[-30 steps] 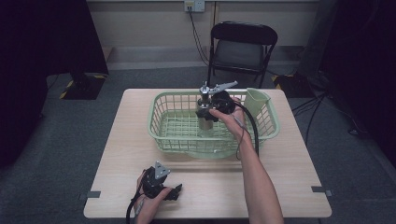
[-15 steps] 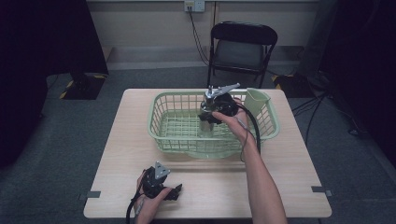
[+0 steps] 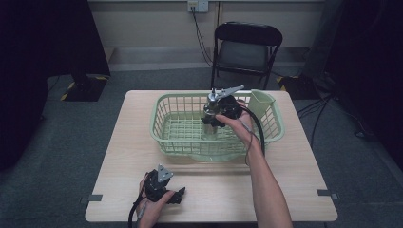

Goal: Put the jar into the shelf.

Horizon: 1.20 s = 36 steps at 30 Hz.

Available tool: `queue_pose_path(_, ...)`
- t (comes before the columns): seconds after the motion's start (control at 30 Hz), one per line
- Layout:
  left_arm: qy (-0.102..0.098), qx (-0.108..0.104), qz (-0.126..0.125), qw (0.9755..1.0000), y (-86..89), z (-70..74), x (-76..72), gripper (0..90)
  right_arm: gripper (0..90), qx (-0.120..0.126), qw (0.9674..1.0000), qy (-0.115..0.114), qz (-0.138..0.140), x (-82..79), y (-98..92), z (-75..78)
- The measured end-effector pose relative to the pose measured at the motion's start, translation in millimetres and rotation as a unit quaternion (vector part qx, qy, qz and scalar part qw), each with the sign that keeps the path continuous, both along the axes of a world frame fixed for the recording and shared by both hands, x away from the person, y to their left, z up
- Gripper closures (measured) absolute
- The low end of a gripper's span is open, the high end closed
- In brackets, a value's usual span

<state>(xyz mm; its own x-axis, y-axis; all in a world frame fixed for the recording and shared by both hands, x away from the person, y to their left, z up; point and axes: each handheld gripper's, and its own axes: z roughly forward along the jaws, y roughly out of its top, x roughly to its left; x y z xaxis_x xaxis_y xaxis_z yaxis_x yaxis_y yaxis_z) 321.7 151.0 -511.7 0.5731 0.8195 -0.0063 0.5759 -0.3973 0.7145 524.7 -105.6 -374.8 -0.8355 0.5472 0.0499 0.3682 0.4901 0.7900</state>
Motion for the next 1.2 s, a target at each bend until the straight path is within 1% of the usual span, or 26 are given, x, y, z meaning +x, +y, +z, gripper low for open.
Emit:
queue_pose_path(0.03,0.000,0.000,0.000,1.0000,0.0,0.0,0.0,0.3,25.7,0.000,1.0000,0.001,0.000,-0.2,0.7,0.0)
queue_pose_path(0.07,0.000,0.000,0.000,1.0000,0.0,0.0,0.0,0.3,21.8,-0.002,1.0000,-0.001,0.000,-0.7,2.1,0.0)
queue_pose_path(0.1,0.000,0.001,-0.001,1.0000,0.1,0.1,0.1,0.3,21.8,-0.002,1.0000,-0.001,0.000,-0.7,2.1,0.0)
queue_pose_path(0.13,0.000,0.001,-0.001,1.0000,0.1,0.1,0.1,0.3,17.4,0.003,1.0000,-0.005,-0.004,-1.2,2.0,1.1)
queue_pose_path(0.17,0.000,0.001,-0.001,1.0000,0.1,0.1,0.1,0.3,17.4,0.003,1.0000,-0.005,-0.004,-1.2,2.0,1.1)
queue_pose_path(0.2,0.000,0.001,-0.001,1.0000,0.1,0.1,0.1,0.3,12.3,0.005,0.9998,-0.012,-0.013,-1.5,1.6,2.7)
queue_pose_path(0.23,0.000,0.000,0.000,1.0000,0.0,0.0,0.0,0.3,12.3,0.005,0.9998,-0.012,-0.013,-1.5,1.6,2.7)
queue_pose_path(0.3,0.000,0.001,-0.001,1.0000,0.1,0.0,0.1,0.3,5.7,0.007,0.9995,-0.021,-0.023,-2.2,1.3,4.4)
queue_pose_path(0.33,0.000,0.001,-0.001,1.0000,0.1,0.1,0.1,0.3,2.5,0.009,0.9991,-0.026,-0.032,-2.7,1.0,6.1)
queue_pose_path(0.37,0.000,0.000,0.000,1.0000,0.0,0.0,0.0,0.3,2.5,0.009,0.9991,-0.026,-0.032,-2.7,1.0,6.1)
queue_pose_path(0.4,0.000,0.001,-0.001,1.0000,0.1,0.1,0.1,0.3,0.8,0.007,0.9987,-0.032,-0.038,-3.6,1.0,7.9)
queue_pose_path(0.43,0.000,0.001,-0.001,1.0000,0.1,0.1,0.1,0.3,0.8,0.007,0.9987,-0.032,-0.038,-3.6,1.0,7.9)
queue_pose_path(0.5,0.000,0.001,-0.001,1.0000,0.1,0.1,0.1,0.3,0.8,0.000,0.9974,-0.050,-0.052,-5.5,1.7,10.7)
queue_pose_path(0.6,0.000,0.000,0.000,1.0000,0.0,0.0,0.0,0.3,1.6,-0.002,0.9964,-0.064,-0.056,-7.7,1.2,15.9)
queue_pose_path(0.7,0.000,0.001,-0.001,1.0000,0.1,0.1,0.1,0.3,2.3,0.004,0.9962,-0.065,-0.058,-8.4,-0.8,19.8)
queue_pose_path(0.77,0.000,0.001,-0.001,1.0000,0.1,0.1,0.1,0.3,2.3,0.004,0.9964,-0.063,-0.057,-8.9,-1.3,21.3)
queue_pose_path(0.83,0.000,0.001,-0.001,1.0000,0.1,0.1,0.1,0.3,2.4,0.003,0.9962,-0.065,-0.058,-10.0,-0.9,22.9)
queue_pose_path(0.97,0.000,0.001,-0.001,1.0000,0.1,0.1,0.1,0.3,2.5,0.010,0.9959,-0.069,-0.058,-12.7,0.1,29.1)
queue_pose_path(1.07,0.000,0.001,-0.001,1.0000,0.2,0.1,0.1,0.3,2.6,0.014,0.9956,-0.071,-0.059,-16.4,0.0,35.1)
queue_pose_path(1.2,0.000,0.001,-0.001,1.0000,0.2,0.1,0.1,0.3,2.4,0.013,0.9953,-0.073,-0.063,-24.1,-0.3,40.7)
